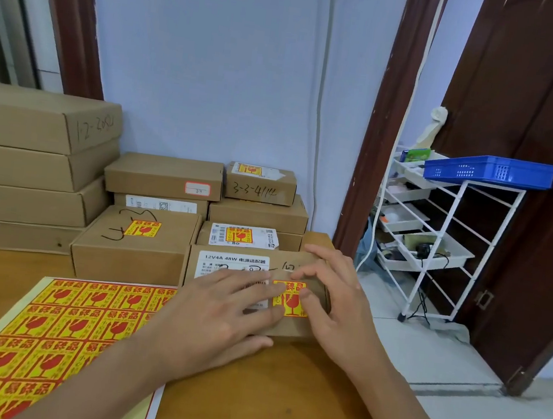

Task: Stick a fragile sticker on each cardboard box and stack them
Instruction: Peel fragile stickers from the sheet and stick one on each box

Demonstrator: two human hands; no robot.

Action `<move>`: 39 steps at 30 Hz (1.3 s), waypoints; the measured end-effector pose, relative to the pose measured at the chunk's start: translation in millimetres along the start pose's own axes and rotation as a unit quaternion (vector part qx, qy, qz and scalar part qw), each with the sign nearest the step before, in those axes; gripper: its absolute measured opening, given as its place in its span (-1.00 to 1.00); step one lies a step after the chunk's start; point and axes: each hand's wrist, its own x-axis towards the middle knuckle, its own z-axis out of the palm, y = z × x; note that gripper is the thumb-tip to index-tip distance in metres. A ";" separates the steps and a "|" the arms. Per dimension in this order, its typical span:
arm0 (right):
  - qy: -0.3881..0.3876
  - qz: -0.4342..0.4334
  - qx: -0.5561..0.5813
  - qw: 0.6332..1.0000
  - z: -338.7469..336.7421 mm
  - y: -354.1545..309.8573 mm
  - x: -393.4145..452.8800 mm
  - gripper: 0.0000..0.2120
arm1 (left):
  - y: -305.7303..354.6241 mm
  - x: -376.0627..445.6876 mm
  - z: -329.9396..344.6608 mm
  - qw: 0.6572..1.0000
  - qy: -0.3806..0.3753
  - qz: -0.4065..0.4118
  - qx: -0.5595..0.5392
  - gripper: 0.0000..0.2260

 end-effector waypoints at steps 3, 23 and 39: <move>-0.007 0.009 0.002 1.000 -2.7 7.0 -0.9 -0.86 | 8.8 0.6 0.2 1.000 -0.011 -0.003 -0.006 -0.69; -0.073 0.069 -0.028 0.995 -4.8 18.8 -3.1 -0.72 | -3.3 -6.7 6.1 0.990 -0.108 -0.082 -0.025 -0.49; -0.140 0.019 -0.109 0.984 0.8 11.2 -2.8 -0.67 | -17.7 -6.2 18.8 0.978 -0.108 -0.179 0.024 -0.41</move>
